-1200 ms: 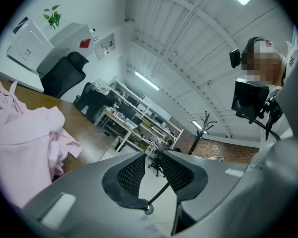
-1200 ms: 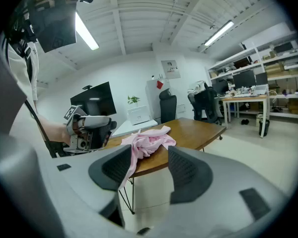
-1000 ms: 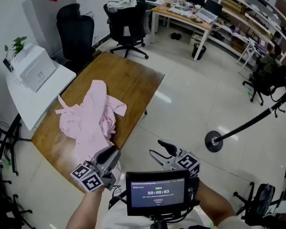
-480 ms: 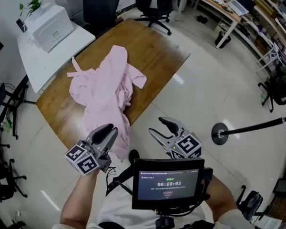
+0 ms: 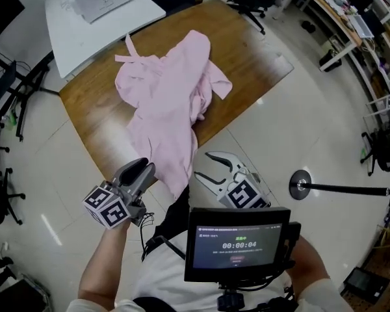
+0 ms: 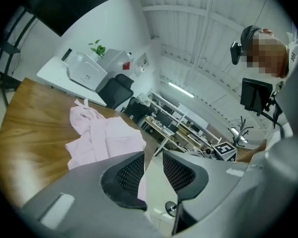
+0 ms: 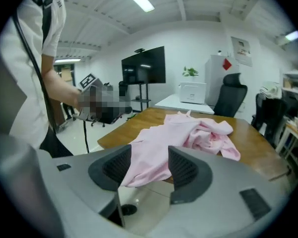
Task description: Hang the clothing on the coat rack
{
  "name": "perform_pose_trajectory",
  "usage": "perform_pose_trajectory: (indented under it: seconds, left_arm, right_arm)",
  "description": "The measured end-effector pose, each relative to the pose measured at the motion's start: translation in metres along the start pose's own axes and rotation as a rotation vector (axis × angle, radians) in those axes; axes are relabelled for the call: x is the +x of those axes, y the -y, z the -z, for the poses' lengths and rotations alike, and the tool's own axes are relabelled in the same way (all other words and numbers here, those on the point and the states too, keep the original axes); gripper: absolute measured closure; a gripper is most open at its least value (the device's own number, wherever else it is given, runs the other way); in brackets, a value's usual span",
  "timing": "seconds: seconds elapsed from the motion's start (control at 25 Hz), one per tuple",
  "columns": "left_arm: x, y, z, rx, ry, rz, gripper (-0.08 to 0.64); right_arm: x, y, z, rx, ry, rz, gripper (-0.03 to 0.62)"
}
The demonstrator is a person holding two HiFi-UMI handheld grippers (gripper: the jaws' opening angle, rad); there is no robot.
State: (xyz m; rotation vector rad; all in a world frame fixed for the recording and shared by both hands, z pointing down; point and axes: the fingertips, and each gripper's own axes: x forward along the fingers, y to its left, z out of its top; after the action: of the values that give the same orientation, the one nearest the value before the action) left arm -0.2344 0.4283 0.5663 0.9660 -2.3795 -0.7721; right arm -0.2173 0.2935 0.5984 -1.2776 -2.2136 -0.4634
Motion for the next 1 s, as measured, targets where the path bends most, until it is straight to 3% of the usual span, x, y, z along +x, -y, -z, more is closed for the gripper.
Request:
perform_pose_trajectory:
  seconds: [0.24, 0.48, 0.6, 0.72, 0.8, 1.0]
  left_arm:
    - [-0.019, -0.009, 0.033, -0.079, -0.011, -0.036, 0.419]
    - [-0.031, -0.011, 0.067, -0.124, -0.042, -0.057, 0.416]
    - [-0.027, -0.008, 0.101, -0.132, -0.136, -0.075, 0.366]
    - [-0.013, -0.003, 0.147, -0.149, -0.27, -0.106, 0.262]
    - [-0.001, 0.001, 0.175, -0.15, -0.354, -0.129, 0.236]
    - [0.025, -0.012, 0.216, -0.114, -0.503, -0.248, 0.289]
  right_arm:
    - [0.035, -0.041, 0.004, -0.32, -0.114, -0.13, 0.345]
    - [0.052, -0.085, 0.032, -0.632, -0.204, -0.262, 0.323]
    - [0.056, -0.096, 0.041, -0.647, -0.219, -0.301, 0.296]
    - [0.053, -0.092, 0.042, -0.599, -0.223, -0.285, 0.296]
    - [0.051, -0.085, 0.042, -0.567, -0.227, -0.262, 0.296]
    - [0.042, -0.065, 0.042, -0.504, -0.233, -0.198, 0.296]
